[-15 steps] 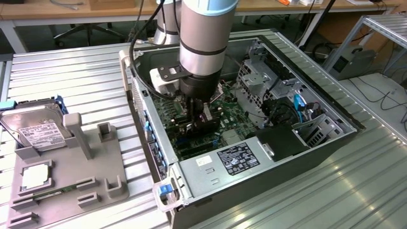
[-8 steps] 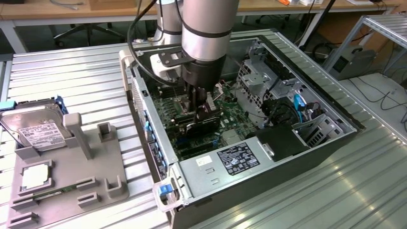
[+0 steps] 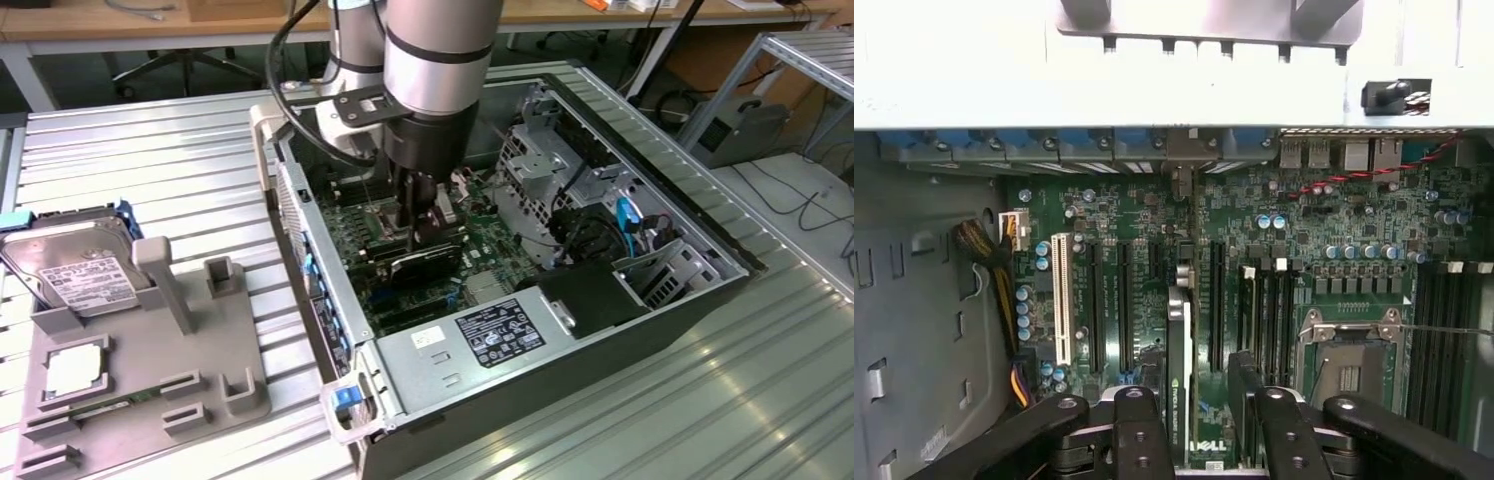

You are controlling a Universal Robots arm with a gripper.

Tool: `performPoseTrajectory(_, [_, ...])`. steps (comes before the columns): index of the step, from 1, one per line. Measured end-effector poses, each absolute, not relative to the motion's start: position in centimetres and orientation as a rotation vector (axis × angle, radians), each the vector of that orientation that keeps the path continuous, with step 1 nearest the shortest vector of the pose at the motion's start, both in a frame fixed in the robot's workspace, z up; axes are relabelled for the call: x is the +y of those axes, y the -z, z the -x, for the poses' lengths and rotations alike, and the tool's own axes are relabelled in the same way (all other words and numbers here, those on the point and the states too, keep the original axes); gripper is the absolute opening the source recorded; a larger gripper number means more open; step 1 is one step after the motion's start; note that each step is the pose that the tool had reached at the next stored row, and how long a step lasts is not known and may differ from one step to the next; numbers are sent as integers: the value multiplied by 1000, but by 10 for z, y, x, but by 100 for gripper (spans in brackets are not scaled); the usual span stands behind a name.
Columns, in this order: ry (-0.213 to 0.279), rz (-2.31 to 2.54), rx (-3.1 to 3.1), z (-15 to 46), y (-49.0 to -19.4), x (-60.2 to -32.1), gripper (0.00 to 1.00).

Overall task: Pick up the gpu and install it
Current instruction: 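Insert the gpu into the slot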

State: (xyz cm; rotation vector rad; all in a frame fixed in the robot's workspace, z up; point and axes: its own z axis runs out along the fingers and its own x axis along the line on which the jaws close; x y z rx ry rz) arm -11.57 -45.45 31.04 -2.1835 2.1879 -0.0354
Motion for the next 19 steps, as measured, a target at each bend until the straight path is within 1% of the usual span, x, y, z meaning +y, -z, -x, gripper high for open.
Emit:
performPoseTrajectory(4, [32, 2185, 2189, 115, -311, -454, 40])
performPoseTrajectory(5, [15, 2193, 2198, 114, -311, -454, 40])
performPoseTrajectory(7, [-40, 2217, 2223, 111, -310, -454, 40])
performPoseTrajectory(8, [-51, 2222, 2228, 110, -310, -454, 40])
performPoseTrajectory(19, [-54, 2221, 2227, 90, -313, -454, 40])
